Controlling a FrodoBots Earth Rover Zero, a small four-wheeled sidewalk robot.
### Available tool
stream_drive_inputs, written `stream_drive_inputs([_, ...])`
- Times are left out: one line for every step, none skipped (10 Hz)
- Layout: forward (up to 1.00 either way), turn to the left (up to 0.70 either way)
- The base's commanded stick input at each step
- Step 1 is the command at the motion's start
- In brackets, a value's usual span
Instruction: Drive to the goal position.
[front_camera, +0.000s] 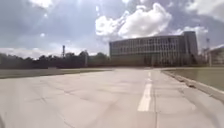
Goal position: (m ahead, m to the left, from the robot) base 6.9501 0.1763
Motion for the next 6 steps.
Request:
stream_drive_inputs([0.70, 0.00])
stream_drive_inputs([0.70, 0.00])
stream_drive_inputs([0.70, 0.00])
stream_drive_inputs([0.70, 0.00])
stream_drive_inputs([0.70, 0.00])
stream_drive_inputs([0.70, 0.00])
